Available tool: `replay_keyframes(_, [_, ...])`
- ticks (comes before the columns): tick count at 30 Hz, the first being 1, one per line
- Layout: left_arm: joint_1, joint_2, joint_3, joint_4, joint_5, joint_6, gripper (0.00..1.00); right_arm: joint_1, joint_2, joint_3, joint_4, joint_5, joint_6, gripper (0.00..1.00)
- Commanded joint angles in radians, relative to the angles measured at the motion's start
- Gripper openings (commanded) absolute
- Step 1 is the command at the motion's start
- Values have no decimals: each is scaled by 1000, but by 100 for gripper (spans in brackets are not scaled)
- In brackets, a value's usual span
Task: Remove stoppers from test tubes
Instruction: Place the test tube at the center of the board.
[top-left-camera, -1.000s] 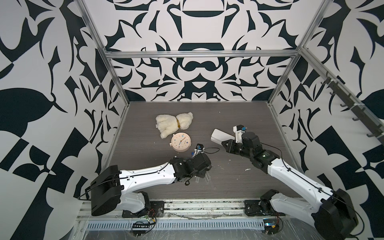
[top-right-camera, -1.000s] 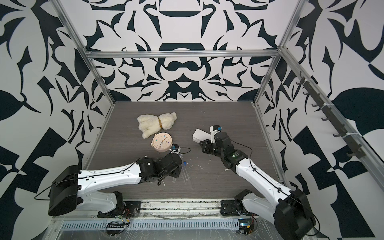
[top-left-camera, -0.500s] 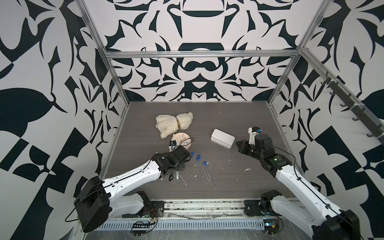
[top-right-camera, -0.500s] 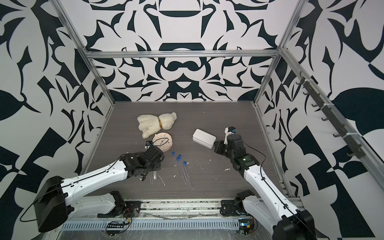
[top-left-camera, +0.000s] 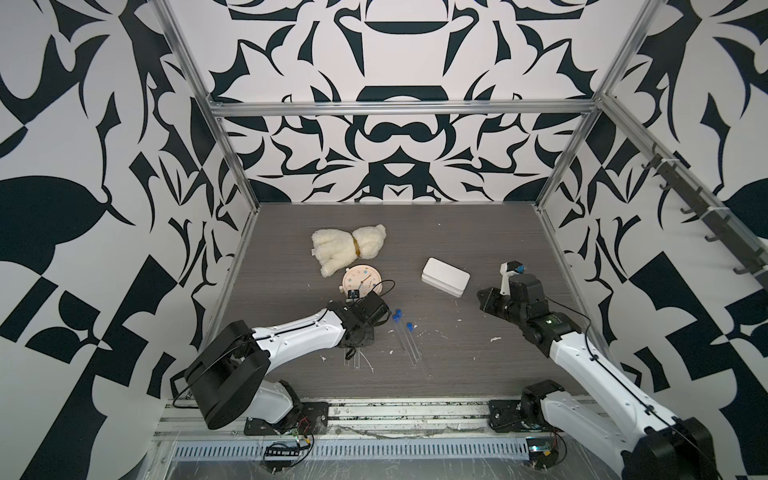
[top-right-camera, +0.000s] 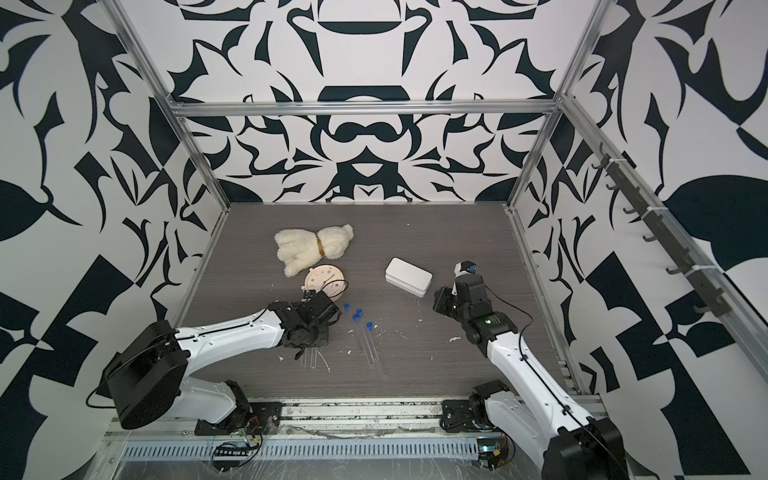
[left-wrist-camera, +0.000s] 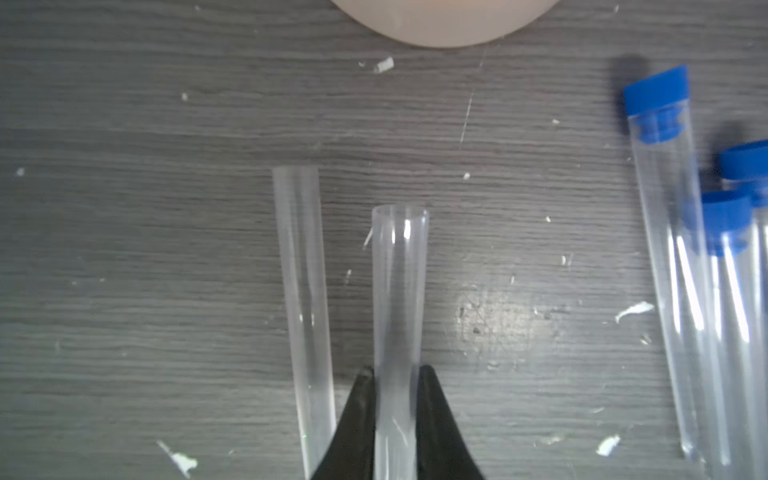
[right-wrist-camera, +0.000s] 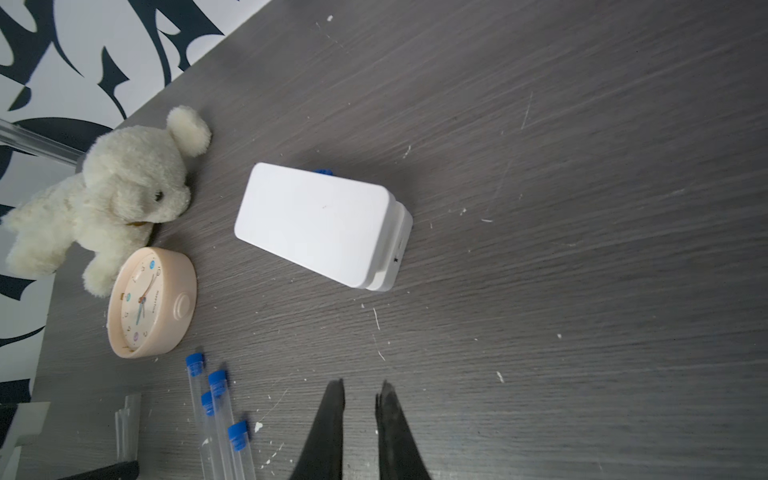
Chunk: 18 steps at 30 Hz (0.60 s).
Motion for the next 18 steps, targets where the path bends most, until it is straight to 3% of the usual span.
replay_keyframes(1, [5,28,20,5,20,-4,13,-6,17,-19,60,20,1,0])
replay_keyframes(18, [14,81,36,3,46,-7,25,-10,152,-91,168,92,1,0])
